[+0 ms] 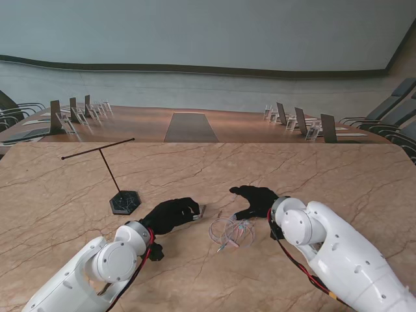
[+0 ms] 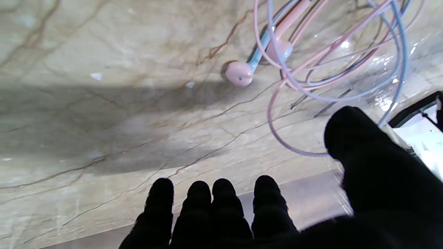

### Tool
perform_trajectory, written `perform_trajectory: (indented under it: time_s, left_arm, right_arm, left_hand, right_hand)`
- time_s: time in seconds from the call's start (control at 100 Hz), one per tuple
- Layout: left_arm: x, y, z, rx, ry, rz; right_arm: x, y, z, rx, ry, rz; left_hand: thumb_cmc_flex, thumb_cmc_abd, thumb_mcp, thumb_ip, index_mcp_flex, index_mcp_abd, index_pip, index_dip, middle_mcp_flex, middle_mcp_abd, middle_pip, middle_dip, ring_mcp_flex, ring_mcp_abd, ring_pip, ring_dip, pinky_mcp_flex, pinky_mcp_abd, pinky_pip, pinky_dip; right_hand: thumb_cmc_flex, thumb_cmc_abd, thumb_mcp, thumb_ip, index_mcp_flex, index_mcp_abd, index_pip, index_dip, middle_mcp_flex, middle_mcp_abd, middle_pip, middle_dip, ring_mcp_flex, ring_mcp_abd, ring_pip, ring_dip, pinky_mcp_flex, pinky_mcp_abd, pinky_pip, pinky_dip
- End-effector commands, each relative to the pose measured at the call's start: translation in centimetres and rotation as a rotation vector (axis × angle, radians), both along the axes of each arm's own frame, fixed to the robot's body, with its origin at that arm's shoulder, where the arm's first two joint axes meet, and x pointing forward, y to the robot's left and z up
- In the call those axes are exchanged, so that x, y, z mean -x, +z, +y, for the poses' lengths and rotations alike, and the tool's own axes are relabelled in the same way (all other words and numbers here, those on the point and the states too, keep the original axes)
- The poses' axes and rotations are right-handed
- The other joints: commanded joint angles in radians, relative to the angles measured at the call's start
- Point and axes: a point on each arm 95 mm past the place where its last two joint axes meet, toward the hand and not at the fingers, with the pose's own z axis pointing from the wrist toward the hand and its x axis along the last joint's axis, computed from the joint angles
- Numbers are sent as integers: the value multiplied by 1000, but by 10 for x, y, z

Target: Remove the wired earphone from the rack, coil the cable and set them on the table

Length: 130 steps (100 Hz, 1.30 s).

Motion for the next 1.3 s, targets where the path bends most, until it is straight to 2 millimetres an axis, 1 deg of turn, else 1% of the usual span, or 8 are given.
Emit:
perform_trajectory:
  time_s: [0.0, 0.14, 0.35, 0.58, 0.76, 1.01, 1.22, 1.29]
  left_arm:
    - [5, -4, 0, 1, -1, 5]
    - [7, -5, 1, -3, 4, -8]
    - [11, -6, 3, -15, 3, -18]
    - [17, -8, 7, -30, 6, -25]
    - [23, -8, 10, -40, 7, -35]
    - [38, -14, 15, -67, 6, -24]
    - [52, -19, 20, -79, 12, -16]
    - [56, -20, 22, -82, 14, -16]
  right_arm:
    - [9, -2, -3, 4, 12, 7]
    - [20, 6, -14, 18, 39, -14]
    - [37, 19, -24, 22, 90, -33]
    - [56, 31, -34, 20, 123, -26]
    - [71, 32, -39, -20, 108, -44]
    - [90, 27, -37, -85, 83, -50]
    - [111, 21, -34, -136, 61, -38]
    - [117, 19, -34, -148, 53, -39]
  left_hand:
    - [-29, 24, -9, 26, -46, 2, -40, -15, -36, -9, -36, -27, -33, -39, -35, -31, -27, -30, -30, -21]
    - [-45, 12, -5, 27, -64, 20, -88, -49, -112, -33, -111, -94, -102, -91, -136, -93, -85, -57, -132, -63]
    - [-83, 25, 0, 30, -82, 48, -203, -107, -173, -61, -194, -195, -165, -149, -250, -168, -136, -91, -269, -109]
    - [-147, 56, 4, 36, -118, 57, -279, -129, -239, -82, -234, -247, -225, -198, -334, -224, -162, -119, -407, -149]
    - [-198, 82, 1, 42, -139, 66, -318, -166, -272, -91, -263, -291, -259, -220, -384, -257, -161, -139, -534, -166]
    - [-343, 78, 3, 45, -213, 68, -373, -239, -406, -136, -310, -396, -382, -303, -493, -351, -164, -214, -915, -220]
    - [-419, 88, -4, 42, -236, 65, -388, -252, -463, -154, -320, -425, -422, -332, -553, -389, -148, -229, -1000, -273]
    - [-429, 91, -5, 42, -236, 64, -389, -254, -469, -151, -320, -428, -424, -333, -560, -389, -146, -229, -1007, -284]
  right_hand:
    - [-73, -34, -12, -36, -17, -16, -31, -41, -11, -20, -38, -9, -24, -46, -25, -47, 14, -53, -73, -74]
    - [-148, -28, -113, -50, -9, -9, -37, -162, -29, -22, -92, 44, -28, -49, -30, -117, 39, -63, -147, -186]
    - [-197, -35, -137, -49, -1, 1, -44, -263, -30, -22, -104, 25, -27, -52, -41, -163, 64, -81, -210, -274]
    - [-221, -33, -141, -50, 0, 25, -36, -282, -30, -4, -96, 32, -29, -36, -36, -160, 71, -96, -224, -294]
    - [-237, -5, -133, -48, -2, 13, -32, -285, -31, -18, -98, 38, -30, -53, -42, -165, 77, -112, -237, -311]
    - [-289, 60, -135, -43, 0, 2, -39, -319, -32, -30, -105, 21, -30, -74, -52, -224, 98, -138, -275, -360]
    - [-319, 96, -136, -38, 2, -3, -45, -348, -32, -33, -110, 1, -30, -78, -55, -247, 105, -147, -290, -378]
    - [-322, 102, -140, -33, 9, -3, -49, -404, -30, -33, -108, -26, -29, -76, -52, -265, 114, -146, -304, -400]
